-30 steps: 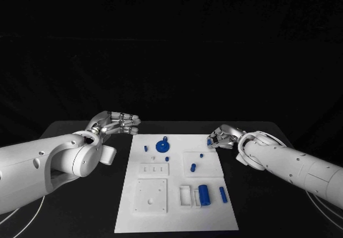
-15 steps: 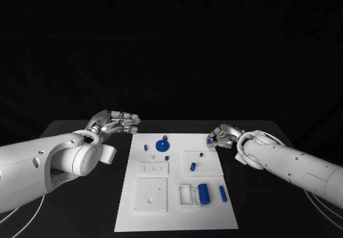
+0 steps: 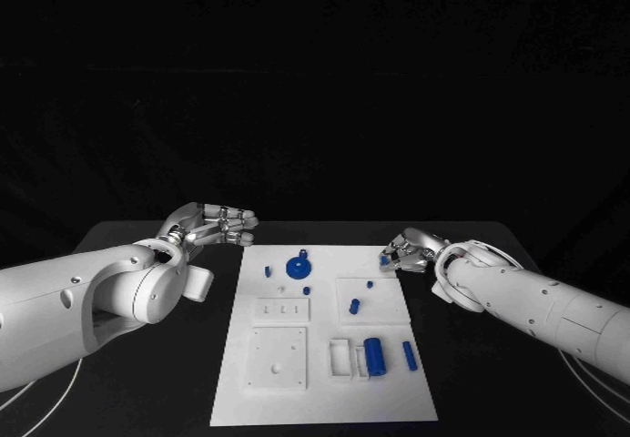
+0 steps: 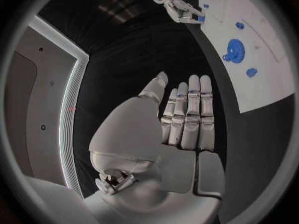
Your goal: Assemble the parts on the task board
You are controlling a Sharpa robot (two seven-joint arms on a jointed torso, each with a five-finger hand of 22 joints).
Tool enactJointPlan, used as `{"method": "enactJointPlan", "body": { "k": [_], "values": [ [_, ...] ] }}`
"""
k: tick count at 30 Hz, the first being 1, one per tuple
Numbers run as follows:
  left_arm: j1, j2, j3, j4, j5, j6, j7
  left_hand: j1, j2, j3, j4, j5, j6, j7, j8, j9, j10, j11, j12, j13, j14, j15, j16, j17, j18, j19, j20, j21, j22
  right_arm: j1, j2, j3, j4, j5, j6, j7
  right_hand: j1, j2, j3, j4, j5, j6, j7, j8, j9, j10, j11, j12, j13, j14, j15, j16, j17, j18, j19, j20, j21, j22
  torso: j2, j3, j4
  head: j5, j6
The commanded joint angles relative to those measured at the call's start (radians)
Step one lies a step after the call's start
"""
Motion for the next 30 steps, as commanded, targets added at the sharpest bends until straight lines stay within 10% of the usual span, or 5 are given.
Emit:
{"method": "enactJointPlan", "body": {
  "k": [1, 11, 21, 30],
  "values": [
    [0.000, 0.002, 0.001, 0.002, -0.005, 0.012, 0.002, -0.001, 0.000, 0.000, -0.004, 0.003, -0.008, 0.003, -0.006, 0.001, -0.003, 0.001, -0.003, 0.001, -0.007, -0.002, -0.007, -0.001, -0.005, -0.007, 0.000, 0.005, 0.001, -0.001, 0.001, 0.000, 0.005, -0.004, -0.039, 0.007, -0.002, 0.004, 0.007, -0.001, -0.003, 0.013, -0.002, 0.006, 0.002, 0.005, -0.004, 0.003, 0.006, 0.001, -0.008, 0.005, 0.003, -0.006, 0.038, -0.004, 0.004, 0.114, 0.000, 0.0004, -0.0004, 0.000, 0.001],
    [0.001, 0.002, 0.001, 0.002, -0.017, 0.022, -0.048, -0.020, 0.012, -0.002, 0.017, 0.000, 0.030, -0.015, -0.002, 0.002, 0.066, -0.026, -0.001, 0.002, 0.043, -0.026, 0.027, 0.012, -0.008, 0.025, -0.019, 0.034, 0.016, 0.002, -0.020, 0.001, 0.089, -0.072, -0.118, -0.038, -0.004, -0.003, 0.003, 0.005, 0.001, 0.029, -0.008, 0.005, 0.002, 0.010, -0.009, 0.007, 0.008, 0.002, -0.010, 0.012, 0.013, -0.003, 0.041, -0.008, 0.006, 0.114, -0.004, 0.0001, -0.0047, 0.004, 0.005],
    [0.010, 0.039, 0.004, -0.056, -0.124, 0.116, -0.234, -0.065, 0.016, -0.039, 0.068, -0.015, 0.124, -0.062, -0.006, 0.002, 0.296, -0.103, 0.004, 0.009, 0.193, -0.111, 0.220, 0.169, -0.034, 0.126, -0.105, 0.184, 0.106, 0.028, -0.038, 0.007, 0.254, -0.194, -0.149, -0.185, 0.004, -0.039, 0.053, 0.046, -0.008, 0.027, -0.007, 0.005, 0.002, 0.009, -0.011, 0.003, 0.009, 0.003, -0.010, 0.004, 0.013, 0.003, 0.045, -0.005, 0.013, 0.116, -0.029, -0.0019, -0.0156, 0.024, 0.005],
    [0.018, 0.114, 0.004, -0.112, -0.212, 0.191, -0.398, -0.098, 0.027, -0.090, 0.086, -0.021, 0.157, -0.086, -0.008, 0.009, 0.314, -0.150, 0.311, 0.132, 0.149, -0.166, 0.607, 0.437, -0.049, 0.100, -0.165, 0.422, 0.282, 0.036, -0.002, 0.008, 0.369, -0.291, -0.154, -0.322, 0.006, -0.064, 0.099, 0.076, 0.002, 0.030, -0.008, 0.005, 0.002, 0.010, -0.012, 0.001, 0.008, 0.004, -0.010, 0.001, 0.013, 0.002, 0.047, -0.006, 0.012, 0.116, -0.054, -0.0053, -0.0184, 0.053, 0.003]
  ]
}}
